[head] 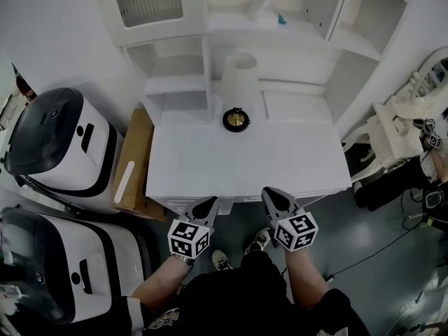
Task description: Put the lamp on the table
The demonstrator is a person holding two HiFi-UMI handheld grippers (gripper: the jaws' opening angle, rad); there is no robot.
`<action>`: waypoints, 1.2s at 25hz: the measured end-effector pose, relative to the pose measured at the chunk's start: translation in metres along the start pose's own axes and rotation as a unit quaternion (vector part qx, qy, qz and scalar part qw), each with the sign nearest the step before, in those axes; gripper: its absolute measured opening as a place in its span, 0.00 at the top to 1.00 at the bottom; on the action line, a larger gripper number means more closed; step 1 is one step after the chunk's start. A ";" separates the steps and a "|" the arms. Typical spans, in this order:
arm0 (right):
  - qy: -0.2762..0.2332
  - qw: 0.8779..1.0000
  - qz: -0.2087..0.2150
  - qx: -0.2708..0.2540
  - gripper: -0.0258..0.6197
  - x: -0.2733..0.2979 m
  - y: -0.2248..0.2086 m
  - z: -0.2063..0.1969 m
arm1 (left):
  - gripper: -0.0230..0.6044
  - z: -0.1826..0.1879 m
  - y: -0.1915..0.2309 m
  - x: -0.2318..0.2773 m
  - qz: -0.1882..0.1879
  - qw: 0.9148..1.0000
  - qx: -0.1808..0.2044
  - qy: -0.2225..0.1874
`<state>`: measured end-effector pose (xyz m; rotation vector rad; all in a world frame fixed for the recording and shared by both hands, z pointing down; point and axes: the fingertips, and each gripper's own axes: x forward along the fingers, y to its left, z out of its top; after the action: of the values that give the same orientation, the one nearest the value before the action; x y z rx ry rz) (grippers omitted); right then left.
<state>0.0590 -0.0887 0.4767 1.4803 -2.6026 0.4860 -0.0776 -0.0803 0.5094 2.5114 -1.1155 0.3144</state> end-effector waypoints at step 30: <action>0.009 1.000 0.010 0.000 0.92 -0.007 0.013 -0.013 | 0.95 0.004 -0.007 0.006 0.000 1.000 -0.003 -0.009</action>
<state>0.0508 -0.0725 0.4845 1.4451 -2.6055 0.4993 -0.0680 -0.0814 0.5063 2.5129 -1.1220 0.2893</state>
